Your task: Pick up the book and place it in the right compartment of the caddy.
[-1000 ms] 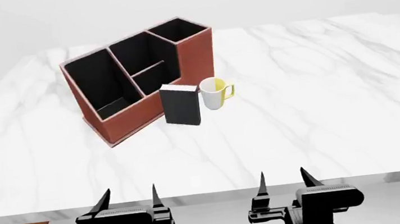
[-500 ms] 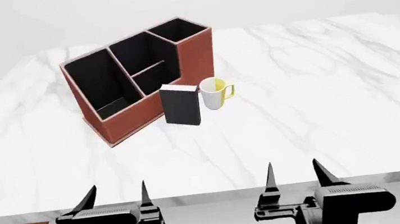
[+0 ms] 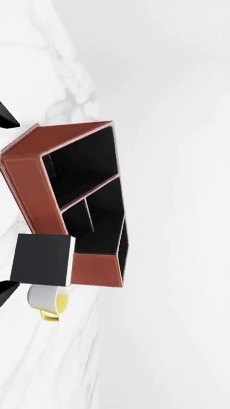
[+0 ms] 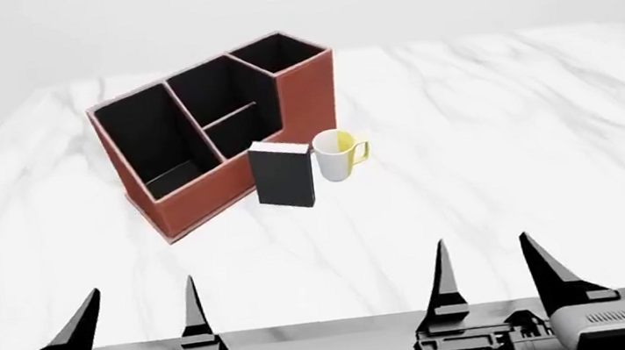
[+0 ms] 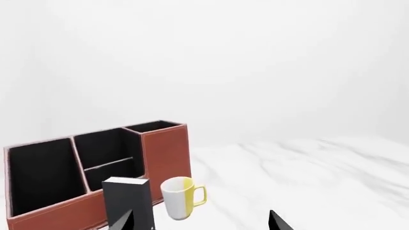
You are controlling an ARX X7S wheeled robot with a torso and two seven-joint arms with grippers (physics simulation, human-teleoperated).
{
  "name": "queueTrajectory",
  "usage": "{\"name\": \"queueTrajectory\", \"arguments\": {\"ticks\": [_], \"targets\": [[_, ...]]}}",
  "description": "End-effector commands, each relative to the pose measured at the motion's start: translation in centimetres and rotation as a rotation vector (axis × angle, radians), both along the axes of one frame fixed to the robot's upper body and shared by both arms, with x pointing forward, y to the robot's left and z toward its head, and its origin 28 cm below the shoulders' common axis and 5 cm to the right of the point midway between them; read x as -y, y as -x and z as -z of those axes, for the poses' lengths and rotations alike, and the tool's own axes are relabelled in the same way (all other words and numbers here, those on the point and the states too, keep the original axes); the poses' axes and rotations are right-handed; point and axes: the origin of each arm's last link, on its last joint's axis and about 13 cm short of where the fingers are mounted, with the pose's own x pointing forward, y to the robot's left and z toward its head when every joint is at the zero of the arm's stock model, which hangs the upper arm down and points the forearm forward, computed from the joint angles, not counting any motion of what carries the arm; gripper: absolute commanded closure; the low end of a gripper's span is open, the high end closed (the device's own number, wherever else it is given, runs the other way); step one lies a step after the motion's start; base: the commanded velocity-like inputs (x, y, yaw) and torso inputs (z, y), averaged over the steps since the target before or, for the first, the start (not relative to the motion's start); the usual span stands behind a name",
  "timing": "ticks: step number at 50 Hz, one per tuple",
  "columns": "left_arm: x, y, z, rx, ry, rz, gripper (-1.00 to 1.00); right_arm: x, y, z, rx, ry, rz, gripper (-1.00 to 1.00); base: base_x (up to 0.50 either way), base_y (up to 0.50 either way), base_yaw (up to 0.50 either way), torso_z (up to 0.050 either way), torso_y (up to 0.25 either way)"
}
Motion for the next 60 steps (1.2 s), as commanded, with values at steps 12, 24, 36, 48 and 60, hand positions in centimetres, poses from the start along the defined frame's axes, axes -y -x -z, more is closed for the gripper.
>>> {"name": "queueTrajectory", "arguments": {"ticks": [12,24,36,48,60], "targets": [[0.3,0.9,-0.5,0.024,-0.008,0.011,-1.00,0.0,0.8,-0.7,0.022,0.013,-0.007,-1.00,0.50,0.00,0.00,0.000,0.000],[0.2,1.1,-0.7,0.037,0.001,0.004,-1.00,0.0,1.1,-0.9,0.041,0.016,-0.012,-1.00,0.50,0.00,0.00,0.000,0.000],[0.4,2.1,-1.9,0.234,0.018,0.002,-1.00,0.1,1.7,-2.1,0.180,-0.032,-0.003,-1.00,0.50,0.00,0.00,0.000,0.001],[0.3,2.0,-1.8,0.220,0.024,-0.002,-1.00,0.0,1.6,-1.9,0.164,-0.020,-0.008,-1.00,0.50,0.00,0.00,0.000,0.001],[0.3,1.9,-1.6,0.207,0.014,-0.007,-1.00,0.2,1.6,-1.8,0.181,-0.003,0.022,-1.00,0.17,0.00,0.00,0.000,0.001]]}}
